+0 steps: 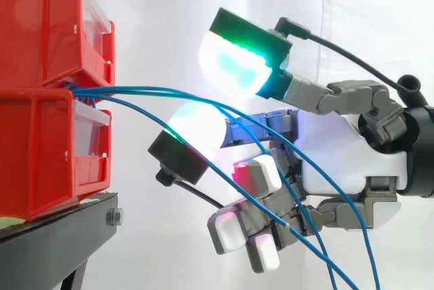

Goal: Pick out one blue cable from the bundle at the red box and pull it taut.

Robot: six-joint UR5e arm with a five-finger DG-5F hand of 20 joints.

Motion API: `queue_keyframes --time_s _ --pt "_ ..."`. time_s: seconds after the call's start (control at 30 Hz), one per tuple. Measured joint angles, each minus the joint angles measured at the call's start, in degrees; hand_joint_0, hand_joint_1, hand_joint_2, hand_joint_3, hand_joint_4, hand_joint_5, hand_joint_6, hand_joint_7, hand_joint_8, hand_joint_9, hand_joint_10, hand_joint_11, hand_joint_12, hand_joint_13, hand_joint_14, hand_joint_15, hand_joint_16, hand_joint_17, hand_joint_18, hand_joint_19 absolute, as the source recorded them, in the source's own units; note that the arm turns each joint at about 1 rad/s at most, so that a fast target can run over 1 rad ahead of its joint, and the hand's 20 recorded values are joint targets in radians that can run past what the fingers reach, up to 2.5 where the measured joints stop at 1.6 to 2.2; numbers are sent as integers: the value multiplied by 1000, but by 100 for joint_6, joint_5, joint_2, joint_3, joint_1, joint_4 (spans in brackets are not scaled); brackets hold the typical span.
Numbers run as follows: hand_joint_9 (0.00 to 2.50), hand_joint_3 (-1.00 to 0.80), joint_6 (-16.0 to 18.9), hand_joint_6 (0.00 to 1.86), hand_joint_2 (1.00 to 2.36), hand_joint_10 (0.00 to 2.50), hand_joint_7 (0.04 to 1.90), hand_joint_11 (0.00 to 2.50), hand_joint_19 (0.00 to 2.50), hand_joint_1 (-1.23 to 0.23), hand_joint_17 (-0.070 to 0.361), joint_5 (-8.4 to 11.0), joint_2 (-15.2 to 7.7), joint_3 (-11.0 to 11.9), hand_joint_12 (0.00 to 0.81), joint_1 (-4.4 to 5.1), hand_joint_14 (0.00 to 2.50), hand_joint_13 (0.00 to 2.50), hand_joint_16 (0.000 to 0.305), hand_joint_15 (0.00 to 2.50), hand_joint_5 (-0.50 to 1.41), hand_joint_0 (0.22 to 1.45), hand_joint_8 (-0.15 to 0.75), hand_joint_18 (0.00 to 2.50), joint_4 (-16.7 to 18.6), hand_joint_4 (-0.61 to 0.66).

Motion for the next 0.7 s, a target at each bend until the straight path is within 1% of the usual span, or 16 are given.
queue_keyframes --time_s 0.07,0.1,0.17,0.23,0.33,0.47,0.53,0.6,0.67,0.7 --pt "1289 -403 0 859 1009 25 939 637 771 -571 125 -2 0 0 410 0 22 1020 55 547 -115 633 306 883 0 50" --pt "1289 -395 -1 860 1009 24 939 644 780 -576 124 -4 0 0 409 0 22 1021 55 551 -114 633 308 884 0 48" --pt "1275 -330 -6 859 1012 24 1001 654 771 -657 125 -8 0 0 408 0 21 1016 55 547 -116 629 312 887 0 58" --pt "1269 -311 -19 865 1013 23 990 667 771 -693 125 -10 0 0 409 0 21 1013 56 548 -117 631 314 889 1 58" --pt "1251 -281 -36 880 1016 23 986 668 752 -792 126 -13 0 0 410 0 22 1008 56 538 -122 651 314 894 3 82" --pt "1245 -313 -51 887 1014 25 1004 654 739 -875 125 -14 -1 0 407 -1 23 1009 55 539 -124 688 311 899 8 50" --pt "1253 -332 -59 890 1013 22 1001 651 737 -894 123 -14 0 0 404 -4 21 1011 55 537 -121 697 311 903 12 48" --pt "1263 -374 -66 889 1010 24 1050 635 727 -915 123 -14 0 0 406 -6 23 1013 55 537 -114 718 312 907 15 27" --pt "1293 -489 -74 887 1001 23 1079 648 719 -916 121 -14 -1 0 402 -9 23 1019 54 535 -110 748 317 908 17 -8" --pt "1294 -500 -78 887 1000 25 1086 654 719 -913 121 -14 0 0 400 -12 23 1019 54 534 -110 752 315 909 17 -20"
